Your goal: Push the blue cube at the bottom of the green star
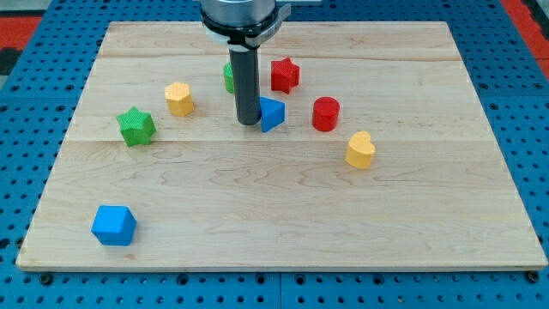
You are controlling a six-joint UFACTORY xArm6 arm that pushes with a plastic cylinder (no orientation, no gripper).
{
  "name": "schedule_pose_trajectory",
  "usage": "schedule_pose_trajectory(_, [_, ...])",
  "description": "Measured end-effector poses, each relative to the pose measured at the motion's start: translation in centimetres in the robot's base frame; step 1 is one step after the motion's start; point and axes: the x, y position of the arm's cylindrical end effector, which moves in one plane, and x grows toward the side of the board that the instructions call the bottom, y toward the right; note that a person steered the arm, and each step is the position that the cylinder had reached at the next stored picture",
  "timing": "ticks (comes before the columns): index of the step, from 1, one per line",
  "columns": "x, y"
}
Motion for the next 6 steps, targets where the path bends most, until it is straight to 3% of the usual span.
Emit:
schedule_pose_trajectory(1, [0.1,-0.5])
schedule_pose_trajectory(2, [5.2,-2.4])
schedule_pose_trajectory(4, [16.2,4.8])
schedule_pose_trajectory(5, [21.8,3.9])
schedule_pose_trajectory(6, [21.8,3.9])
